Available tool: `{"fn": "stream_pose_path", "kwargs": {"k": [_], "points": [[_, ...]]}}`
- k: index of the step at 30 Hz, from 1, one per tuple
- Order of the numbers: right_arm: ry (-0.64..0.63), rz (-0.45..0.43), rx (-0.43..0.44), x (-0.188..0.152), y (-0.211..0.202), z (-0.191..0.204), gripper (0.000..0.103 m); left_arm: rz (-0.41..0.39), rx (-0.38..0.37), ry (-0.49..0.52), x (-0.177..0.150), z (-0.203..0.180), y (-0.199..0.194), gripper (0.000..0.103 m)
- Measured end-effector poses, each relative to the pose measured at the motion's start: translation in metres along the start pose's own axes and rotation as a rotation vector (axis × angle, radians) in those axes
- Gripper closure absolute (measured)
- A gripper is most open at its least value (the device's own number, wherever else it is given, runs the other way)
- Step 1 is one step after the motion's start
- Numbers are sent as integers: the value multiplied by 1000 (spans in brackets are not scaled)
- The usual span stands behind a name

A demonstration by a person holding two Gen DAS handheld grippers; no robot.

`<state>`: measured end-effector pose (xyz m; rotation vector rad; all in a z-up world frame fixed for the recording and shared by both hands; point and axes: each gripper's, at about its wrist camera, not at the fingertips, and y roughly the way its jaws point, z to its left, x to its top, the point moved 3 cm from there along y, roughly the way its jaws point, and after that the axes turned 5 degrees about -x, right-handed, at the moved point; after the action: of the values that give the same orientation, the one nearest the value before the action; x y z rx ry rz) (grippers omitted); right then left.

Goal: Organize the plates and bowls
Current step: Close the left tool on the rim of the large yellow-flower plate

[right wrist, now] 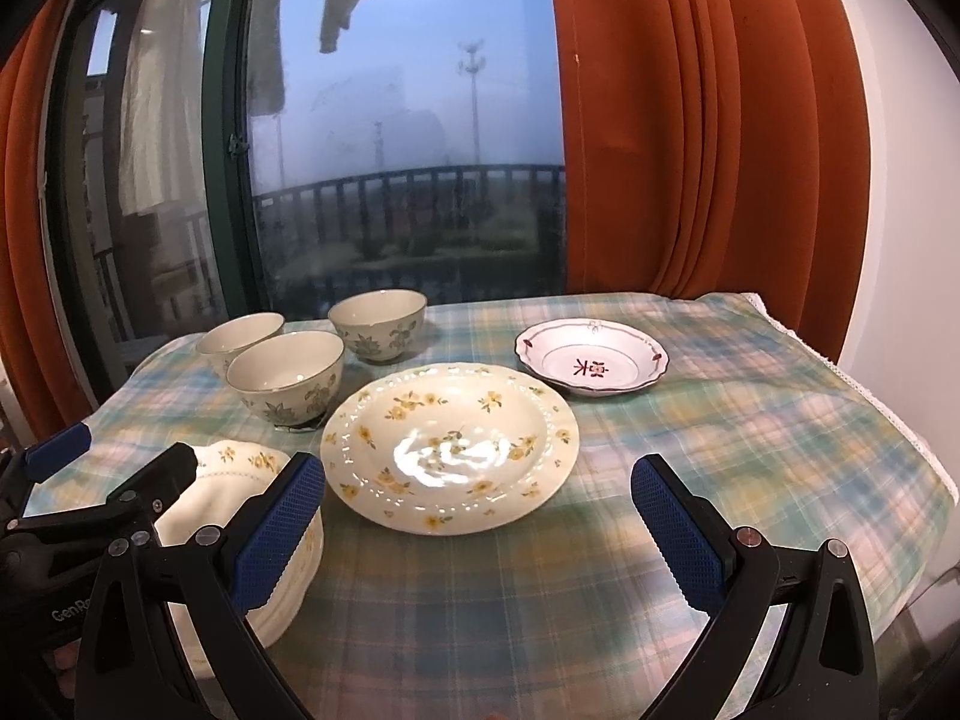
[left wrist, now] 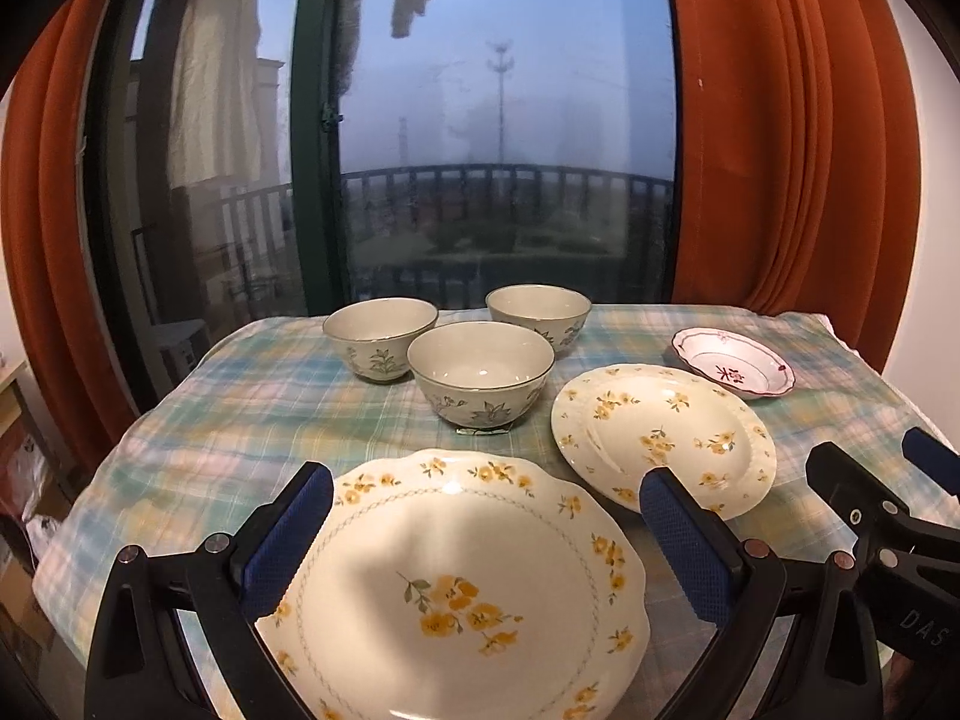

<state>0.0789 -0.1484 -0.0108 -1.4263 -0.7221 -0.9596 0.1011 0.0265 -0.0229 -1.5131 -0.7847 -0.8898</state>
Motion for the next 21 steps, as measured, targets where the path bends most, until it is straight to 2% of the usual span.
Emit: {"fn": "stream_pose_path", "kwargs": {"k": [8, 21], "points": [[-6, 4, 32, -3, -2, 0, 0, 18, 24, -44, -7, 4, -5, 0], [-1, 28, 36, -7, 5, 11, 0, 40, 27, -39, -11, 16, 3, 0]]}}
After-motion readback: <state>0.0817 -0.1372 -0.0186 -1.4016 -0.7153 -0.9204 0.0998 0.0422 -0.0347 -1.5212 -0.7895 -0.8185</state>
